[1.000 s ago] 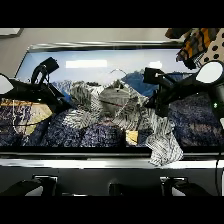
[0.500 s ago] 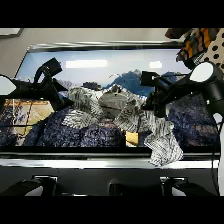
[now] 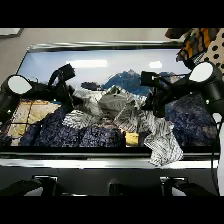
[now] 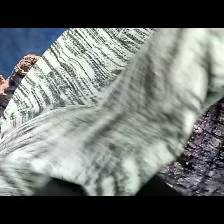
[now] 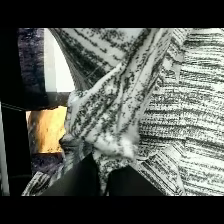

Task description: Fold the clothes and pants, and hang the long-sleeved shirts on hangers.

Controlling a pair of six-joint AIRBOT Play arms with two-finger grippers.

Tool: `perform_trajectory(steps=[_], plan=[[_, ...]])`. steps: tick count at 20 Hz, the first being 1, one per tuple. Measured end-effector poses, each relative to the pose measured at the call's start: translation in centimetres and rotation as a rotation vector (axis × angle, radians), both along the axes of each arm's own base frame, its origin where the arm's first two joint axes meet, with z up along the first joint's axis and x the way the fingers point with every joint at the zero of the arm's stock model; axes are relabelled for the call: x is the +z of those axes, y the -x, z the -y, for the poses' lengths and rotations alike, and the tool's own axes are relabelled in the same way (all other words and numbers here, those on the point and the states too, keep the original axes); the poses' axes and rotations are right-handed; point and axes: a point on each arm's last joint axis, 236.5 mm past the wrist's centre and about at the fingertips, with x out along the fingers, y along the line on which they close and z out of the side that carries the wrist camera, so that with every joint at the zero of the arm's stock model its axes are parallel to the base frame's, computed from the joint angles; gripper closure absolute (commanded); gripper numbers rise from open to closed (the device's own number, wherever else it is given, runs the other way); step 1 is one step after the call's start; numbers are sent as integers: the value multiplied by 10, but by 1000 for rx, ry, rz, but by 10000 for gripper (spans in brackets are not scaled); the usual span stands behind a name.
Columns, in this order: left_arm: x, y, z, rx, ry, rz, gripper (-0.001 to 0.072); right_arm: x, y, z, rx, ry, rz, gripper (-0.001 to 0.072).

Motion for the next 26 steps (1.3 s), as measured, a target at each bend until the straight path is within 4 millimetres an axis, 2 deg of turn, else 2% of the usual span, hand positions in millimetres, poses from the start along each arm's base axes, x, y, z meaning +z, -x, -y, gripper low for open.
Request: perform_trajectory(steps=[4, 8, 10, 13, 20, 23, 26], plan=[[-3, 0, 1, 4, 8, -16, 687, 0, -1, 1, -2, 4, 4, 677], [1, -1, 2, 16, 24, -14, 688, 1, -3, 2, -32, 5, 3, 284], [3, -1, 1, 18, 25, -8, 688, 6, -9, 6, -87, 11, 25, 152], [10, 1, 1, 5, 23, 18, 689, 21, -18, 20, -181, 43, 97, 149], [32, 8, -2, -6, 26, 77, 689, 60, -25, 58, -363, 116, 258, 148], [37, 10, -2, -14, 26, 94, 689, 72, -36, 83, -470, 103, 298, 149], [41, 12, 0, -22, 39, 103, 688, 80, -51, 108, -602, -7, 274, 145]])
